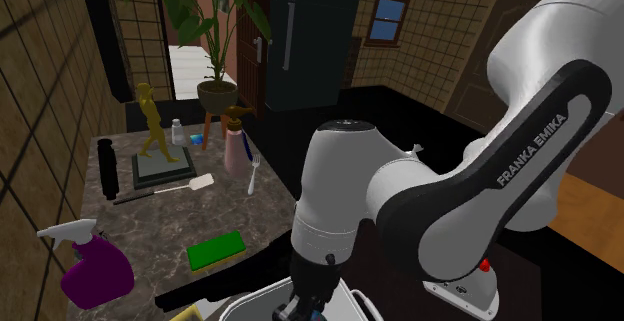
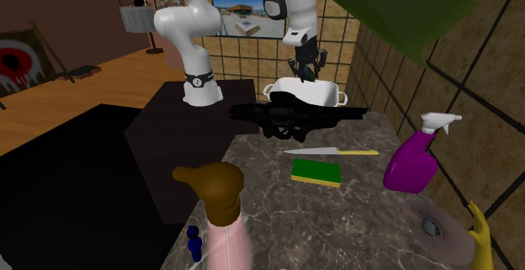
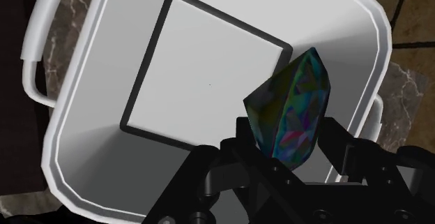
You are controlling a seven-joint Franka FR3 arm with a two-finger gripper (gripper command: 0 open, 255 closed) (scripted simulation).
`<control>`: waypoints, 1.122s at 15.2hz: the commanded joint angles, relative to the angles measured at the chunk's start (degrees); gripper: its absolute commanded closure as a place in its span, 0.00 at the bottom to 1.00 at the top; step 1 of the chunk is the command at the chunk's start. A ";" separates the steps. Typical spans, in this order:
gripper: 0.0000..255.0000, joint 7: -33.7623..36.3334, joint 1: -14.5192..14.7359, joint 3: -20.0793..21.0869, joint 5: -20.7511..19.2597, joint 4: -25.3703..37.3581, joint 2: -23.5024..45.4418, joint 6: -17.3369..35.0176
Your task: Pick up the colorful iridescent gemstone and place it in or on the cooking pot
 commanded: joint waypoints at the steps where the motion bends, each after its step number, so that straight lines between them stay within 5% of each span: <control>1: 1.00 -0.16 -0.04 0.43 -0.21 -0.46 1.86 2.29; 6: 1.00 -0.15 -0.17 1.06 -1.62 -1.14 6.92 7.71; 14: 1.00 -0.13 -0.11 1.03 -1.76 -1.18 7.32 8.13; 15: 0.00 -0.13 -0.11 1.03 -1.76 -1.18 7.32 8.13; 17: 0.00 -0.13 -0.11 1.03 -1.76 -1.18 7.32 8.13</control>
